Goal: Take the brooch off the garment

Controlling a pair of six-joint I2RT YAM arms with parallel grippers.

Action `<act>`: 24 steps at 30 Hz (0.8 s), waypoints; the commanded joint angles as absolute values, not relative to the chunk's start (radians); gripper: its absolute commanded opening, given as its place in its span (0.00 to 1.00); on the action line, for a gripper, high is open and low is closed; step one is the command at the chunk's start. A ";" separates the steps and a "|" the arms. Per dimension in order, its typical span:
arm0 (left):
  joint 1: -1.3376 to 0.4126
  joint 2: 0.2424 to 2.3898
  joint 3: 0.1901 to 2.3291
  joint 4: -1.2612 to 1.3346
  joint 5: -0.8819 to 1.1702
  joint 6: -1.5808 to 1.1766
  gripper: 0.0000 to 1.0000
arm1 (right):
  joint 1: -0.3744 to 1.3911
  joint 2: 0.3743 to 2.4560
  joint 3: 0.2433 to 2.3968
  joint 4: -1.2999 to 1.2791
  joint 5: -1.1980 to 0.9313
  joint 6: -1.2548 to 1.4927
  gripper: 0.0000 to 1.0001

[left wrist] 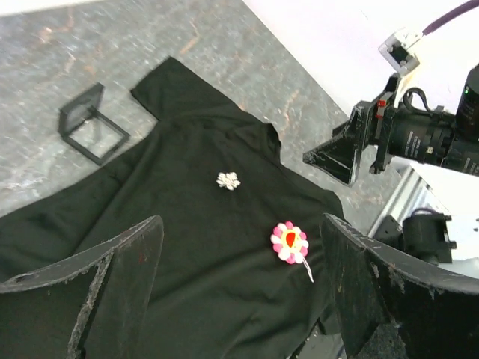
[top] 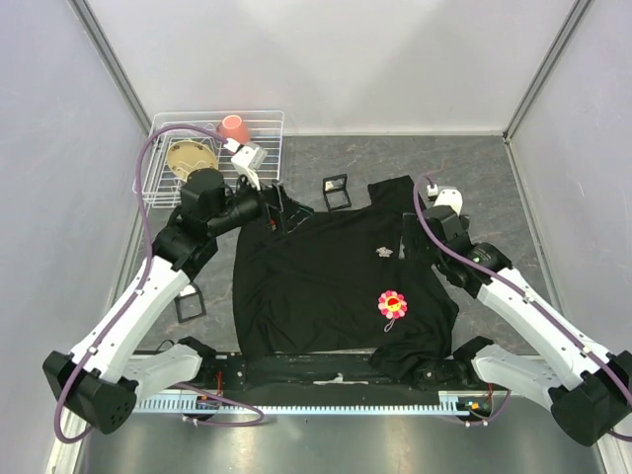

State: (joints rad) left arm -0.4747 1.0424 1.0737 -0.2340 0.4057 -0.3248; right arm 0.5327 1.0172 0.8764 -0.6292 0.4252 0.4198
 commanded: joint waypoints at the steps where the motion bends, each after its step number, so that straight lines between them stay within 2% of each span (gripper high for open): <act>1: -0.508 1.095 1.108 -0.233 0.555 -0.354 0.92 | 0.531 0.954 0.850 -0.561 0.384 0.471 0.98; 7: -0.701 1.181 1.034 -0.169 0.489 -0.390 0.88 | 0.531 0.934 0.781 -0.566 0.275 0.554 0.98; 14: -0.971 1.343 0.980 -0.071 0.341 -0.411 0.65 | 0.531 0.911 0.706 -0.673 0.134 0.621 0.98; 19: -1.049 1.449 0.930 0.079 0.328 -0.492 0.53 | 0.557 0.867 0.670 -0.684 0.095 0.721 0.97; 22: -1.072 1.540 0.911 0.158 0.331 -0.532 0.47 | 0.557 0.842 0.579 -0.632 0.066 0.794 0.84; 24: -1.074 1.616 0.923 0.166 0.319 -0.558 0.41 | 0.557 0.818 0.508 -0.600 0.078 0.833 0.65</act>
State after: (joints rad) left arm -1.0664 1.5154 0.9188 0.0254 0.3534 -0.4694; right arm 0.5545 0.8490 0.6170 -0.6468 0.1059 0.7113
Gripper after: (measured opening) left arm 0.445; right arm 0.784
